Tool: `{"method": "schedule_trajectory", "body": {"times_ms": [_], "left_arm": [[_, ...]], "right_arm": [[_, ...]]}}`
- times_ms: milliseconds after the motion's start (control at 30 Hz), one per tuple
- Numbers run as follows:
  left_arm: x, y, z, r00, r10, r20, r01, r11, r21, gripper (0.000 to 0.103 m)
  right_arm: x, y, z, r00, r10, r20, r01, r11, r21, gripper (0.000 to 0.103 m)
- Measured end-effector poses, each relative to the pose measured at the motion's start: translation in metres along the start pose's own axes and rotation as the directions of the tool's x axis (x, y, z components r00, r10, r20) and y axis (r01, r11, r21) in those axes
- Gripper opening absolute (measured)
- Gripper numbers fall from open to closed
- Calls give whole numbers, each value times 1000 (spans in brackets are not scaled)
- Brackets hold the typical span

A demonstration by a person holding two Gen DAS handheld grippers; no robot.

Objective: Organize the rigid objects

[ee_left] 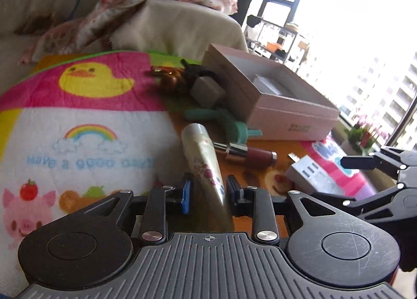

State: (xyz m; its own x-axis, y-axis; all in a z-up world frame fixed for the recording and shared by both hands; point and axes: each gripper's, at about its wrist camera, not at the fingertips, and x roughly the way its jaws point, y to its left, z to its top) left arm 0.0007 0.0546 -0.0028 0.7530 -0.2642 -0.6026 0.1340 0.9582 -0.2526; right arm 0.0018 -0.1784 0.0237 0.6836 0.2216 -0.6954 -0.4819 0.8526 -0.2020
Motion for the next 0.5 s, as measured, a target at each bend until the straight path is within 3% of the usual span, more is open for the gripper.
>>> {"method": "schedule_trajectory", "body": {"times_ms": [67, 167, 200, 267, 500], "left_arm": [[3, -12, -1, 1000, 27, -1, -27, 998, 60, 38], [6, -27, -6, 997, 82, 10, -82, 984, 156, 39], [6, -30, -7, 995, 95, 14, -96, 980, 175, 40], [7, -32, -8, 994, 109, 21, -111, 977, 182, 41], [6, -25, -10, 994, 104, 32, -107, 985, 132, 40]], "right_arm": [[4, -8, -9, 1000, -7, -1, 7, 998, 57, 86], [15, -25, -20, 1000, 7, 11, -9, 982, 191, 102], [19, -33, -23, 999, 37, 17, -40, 970, 241, 103], [20, -40, -23, 997, 66, 29, -71, 959, 275, 103], [17, -37, -24, 998, 62, 30, -68, 963, 263, 103]]}}
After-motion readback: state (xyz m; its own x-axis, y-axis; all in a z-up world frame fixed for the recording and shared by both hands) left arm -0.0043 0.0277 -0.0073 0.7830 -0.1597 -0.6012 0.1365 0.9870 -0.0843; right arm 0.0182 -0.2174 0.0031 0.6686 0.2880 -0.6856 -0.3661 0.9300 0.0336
